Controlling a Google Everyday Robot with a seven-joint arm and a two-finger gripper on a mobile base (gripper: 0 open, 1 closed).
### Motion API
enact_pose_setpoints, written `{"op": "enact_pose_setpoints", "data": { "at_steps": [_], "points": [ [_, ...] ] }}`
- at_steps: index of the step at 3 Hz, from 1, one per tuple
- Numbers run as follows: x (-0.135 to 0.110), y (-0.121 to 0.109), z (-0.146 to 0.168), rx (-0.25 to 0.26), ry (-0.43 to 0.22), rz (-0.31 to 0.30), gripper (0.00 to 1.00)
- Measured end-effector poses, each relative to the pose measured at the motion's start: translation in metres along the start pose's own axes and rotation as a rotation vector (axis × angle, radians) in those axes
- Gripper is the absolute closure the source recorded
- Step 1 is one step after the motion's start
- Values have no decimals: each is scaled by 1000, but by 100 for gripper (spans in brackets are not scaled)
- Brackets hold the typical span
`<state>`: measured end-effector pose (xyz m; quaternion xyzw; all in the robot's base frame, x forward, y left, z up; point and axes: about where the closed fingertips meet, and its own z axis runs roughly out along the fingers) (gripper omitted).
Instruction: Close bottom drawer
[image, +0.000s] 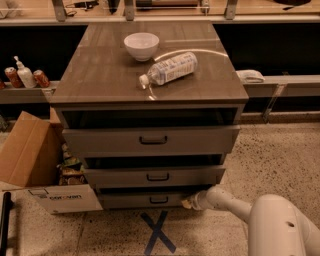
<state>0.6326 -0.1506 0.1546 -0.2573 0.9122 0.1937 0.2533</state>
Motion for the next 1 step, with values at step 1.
{"op": "enact_pose_setpoints", "data": {
  "at_steps": [1],
  "points": [
    [0,0,0,0,0,0,100]
  ]
}}
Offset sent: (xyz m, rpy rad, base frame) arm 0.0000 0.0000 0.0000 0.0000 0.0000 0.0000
